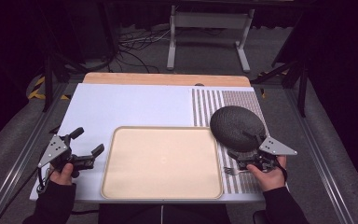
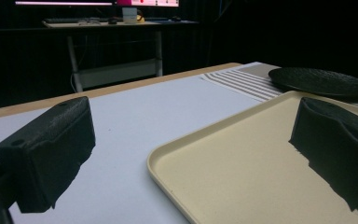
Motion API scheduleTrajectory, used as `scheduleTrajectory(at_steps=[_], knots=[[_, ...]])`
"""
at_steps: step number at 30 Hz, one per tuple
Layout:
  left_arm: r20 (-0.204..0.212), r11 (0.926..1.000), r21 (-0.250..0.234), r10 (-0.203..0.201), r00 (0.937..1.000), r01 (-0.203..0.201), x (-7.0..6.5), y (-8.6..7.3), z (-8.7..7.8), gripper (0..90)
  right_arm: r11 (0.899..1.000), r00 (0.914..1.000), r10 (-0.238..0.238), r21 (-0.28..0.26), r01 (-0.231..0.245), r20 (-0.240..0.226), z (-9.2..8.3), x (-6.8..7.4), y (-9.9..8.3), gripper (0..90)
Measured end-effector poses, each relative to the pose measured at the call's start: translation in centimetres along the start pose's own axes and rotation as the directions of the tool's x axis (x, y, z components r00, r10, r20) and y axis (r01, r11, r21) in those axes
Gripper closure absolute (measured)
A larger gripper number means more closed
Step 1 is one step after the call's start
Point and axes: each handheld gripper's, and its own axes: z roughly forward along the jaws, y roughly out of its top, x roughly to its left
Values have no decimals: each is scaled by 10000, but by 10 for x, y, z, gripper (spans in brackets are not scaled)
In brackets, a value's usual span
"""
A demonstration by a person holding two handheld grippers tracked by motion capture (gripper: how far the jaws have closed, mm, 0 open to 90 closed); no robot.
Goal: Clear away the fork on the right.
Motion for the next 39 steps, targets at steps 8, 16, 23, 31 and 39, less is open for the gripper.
scheduleTrajectory(at_steps=[8,16,23,31,39], knots=[[-5,10000,9,25,10000,-25,0,0,0,4,10000,10000,38,-68,-38,45,-1,-1,1,39],[20,10000,-17,-21,10000,21,0,0,0,5,10000,10000,31,-36,-31,59,-2,-1,1,39],[168,9999,99,-123,9998,121,0,0,0,5,9999,10000,-8,113,8,-80,-2,-1,8,43],[390,9985,349,-425,9983,412,1,1,2,4,9983,9994,-235,519,248,-242,-3,-4,26,46],[677,9968,592,-571,9961,531,-1,0,8,3,9868,9948,-722,1395,817,-721,1,-7,47,46]])
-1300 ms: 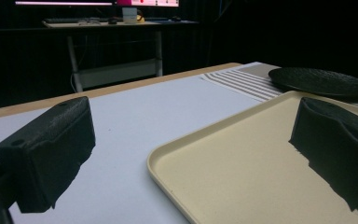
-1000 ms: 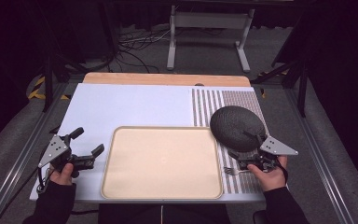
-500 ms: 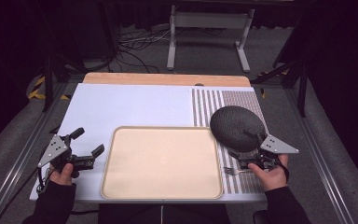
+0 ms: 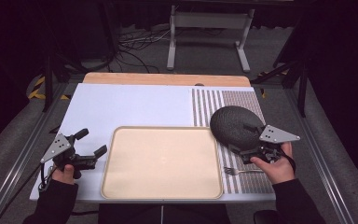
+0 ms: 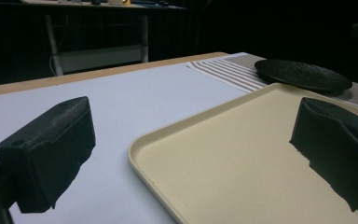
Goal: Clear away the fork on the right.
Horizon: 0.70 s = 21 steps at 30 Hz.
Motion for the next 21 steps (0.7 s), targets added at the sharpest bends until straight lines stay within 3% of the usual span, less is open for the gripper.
scheduleTrajectory(at_steps=[6,12,19,21], knots=[[144,10000,71,-64,9999,63,-1,-1,2,3,9966,9988,-383,712,405,-319,2,-2,18,49],[165,9999,105,-32,9999,30,-1,-1,3,3,9847,9942,-767,1504,874,-753,7,-2,29,53],[97,9999,101,-19,10000,18,-1,-1,2,3,9501,9827,-1247,2689,1580,-1367,13,-3,36,70],[77,10000,82,-19,10000,19,-1,-1,2,4,9322,9776,-1360,3133,1811,-1606,15,-2,37,78]])
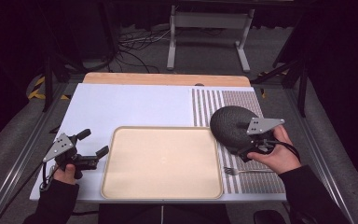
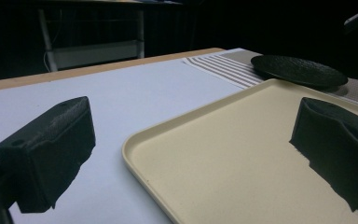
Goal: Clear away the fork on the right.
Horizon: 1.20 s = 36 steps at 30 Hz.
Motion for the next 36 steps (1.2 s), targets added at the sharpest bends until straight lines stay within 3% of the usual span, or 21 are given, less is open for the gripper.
scheduleTrajectory(at_steps=[3,8,10,18,21,34,35,36], knots=[[-11,10000,11,-8,10000,8,0,0,0,4,9974,9994,-305,653,316,-165,1,0,2,86],[-28,10000,-12,1,10000,-1,0,0,0,3,9835,9971,-601,1679,671,-464,2,1,3,94],[-31,10000,-15,-1,10000,1,0,0,0,3,9805,9964,-654,1822,741,-534,3,1,2,98],[-12,10000,71,-3,10000,3,0,0,-1,3,9366,9886,-993,3249,1313,-1133,7,3,2,110],[21,10000,87,-15,10000,15,1,0,-1,4,9284,9861,-1063,3423,1446,-1280,8,3,2,114],[18,10000,25,-34,10000,34,1,0,-1,4,8380,9695,-1103,5039,2091,-2188,19,9,-4,133],[18,10000,25,-34,10000,34,1,0,-1,4,8380,9695,-1103,5039,2091,-2188,19,9,-4,133],[14,10000,14,-39,10000,39,1,0,-1,4,8291,9670,-1120,5149,2180,-2290,20,9,-5,140]])
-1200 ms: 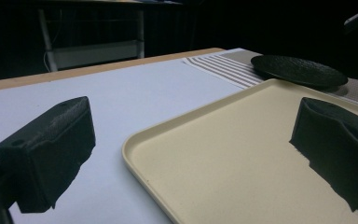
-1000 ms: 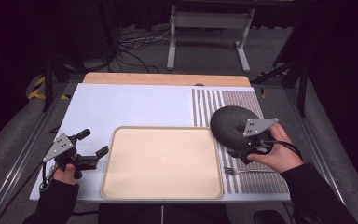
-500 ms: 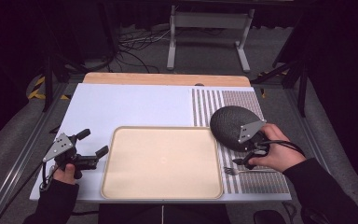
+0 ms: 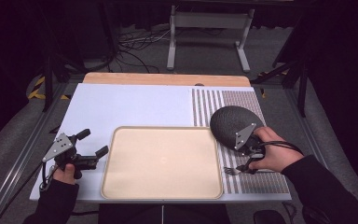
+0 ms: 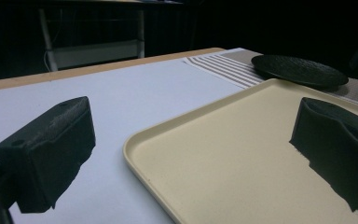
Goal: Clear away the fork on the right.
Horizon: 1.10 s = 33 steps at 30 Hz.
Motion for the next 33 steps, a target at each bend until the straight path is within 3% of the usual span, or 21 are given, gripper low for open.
scheduleTrajectory(at_steps=[3,9,19,22,26,28,33], knots=[[-4,10000,7,13,10000,-13,0,0,0,4,9989,9996,-217,400,225,-204,3,1,0,153],[-6,10000,17,6,10000,-6,0,0,0,4,9925,9982,-194,1192,261,-573,8,3,-2,176],[-12,10000,7,11,10000,-11,0,0,0,4,9823,9948,-502,1754,653,-892,11,4,-4,224],[-12,10000,15,15,10000,-15,0,0,0,4,9739,9901,-635,2088,888,-1249,14,4,-5,276],[-14,10000,17,16,10000,-16,0,0,0,4,9693,9885,-747,2235,1030,-1315,17,5,-7,338],[-14,10000,20,10,10000,-10,0,0,0,4,9601,9861,-768,2558,1129,-1470,17,5,-7,459],[-17,10000,20,8,10000,-8,0,0,0,4,9325,9778,-1313,3144,1777,-1632,19,4,-8,618]])
